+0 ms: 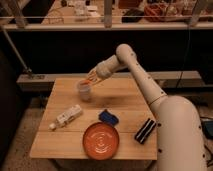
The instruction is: Place the pepper in the ceramic cup
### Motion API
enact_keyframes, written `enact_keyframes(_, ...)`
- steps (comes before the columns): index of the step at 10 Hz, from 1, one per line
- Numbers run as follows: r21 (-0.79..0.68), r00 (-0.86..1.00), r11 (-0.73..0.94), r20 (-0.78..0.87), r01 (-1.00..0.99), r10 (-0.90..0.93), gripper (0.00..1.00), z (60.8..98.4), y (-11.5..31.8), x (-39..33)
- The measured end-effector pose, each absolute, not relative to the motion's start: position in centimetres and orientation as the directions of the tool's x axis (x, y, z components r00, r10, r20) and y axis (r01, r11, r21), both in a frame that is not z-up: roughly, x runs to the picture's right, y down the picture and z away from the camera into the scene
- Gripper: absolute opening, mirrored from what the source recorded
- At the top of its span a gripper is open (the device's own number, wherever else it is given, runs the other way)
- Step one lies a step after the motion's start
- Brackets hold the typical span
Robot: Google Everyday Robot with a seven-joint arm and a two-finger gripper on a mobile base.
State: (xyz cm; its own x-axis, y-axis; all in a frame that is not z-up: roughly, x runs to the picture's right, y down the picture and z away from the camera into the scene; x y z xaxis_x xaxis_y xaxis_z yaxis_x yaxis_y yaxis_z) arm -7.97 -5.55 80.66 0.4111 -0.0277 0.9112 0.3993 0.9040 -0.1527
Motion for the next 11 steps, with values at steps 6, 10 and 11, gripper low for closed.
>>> enact_keyframes(6, -0.131, 0.222, 0.89, 0.974, 0.437, 0.035, 0.0, 80.9, -5.7, -14.0)
enact_keyframes(10, -0.124, 0.181, 0.884, 0.982, 0.451, 0.046, 0.07, 81.2, -5.3, -14.7)
enact_keyframes(11, -0.124, 0.18, 0.884, 0.983, 0.45, 0.047, 0.04, 81.3, -5.1, -14.7)
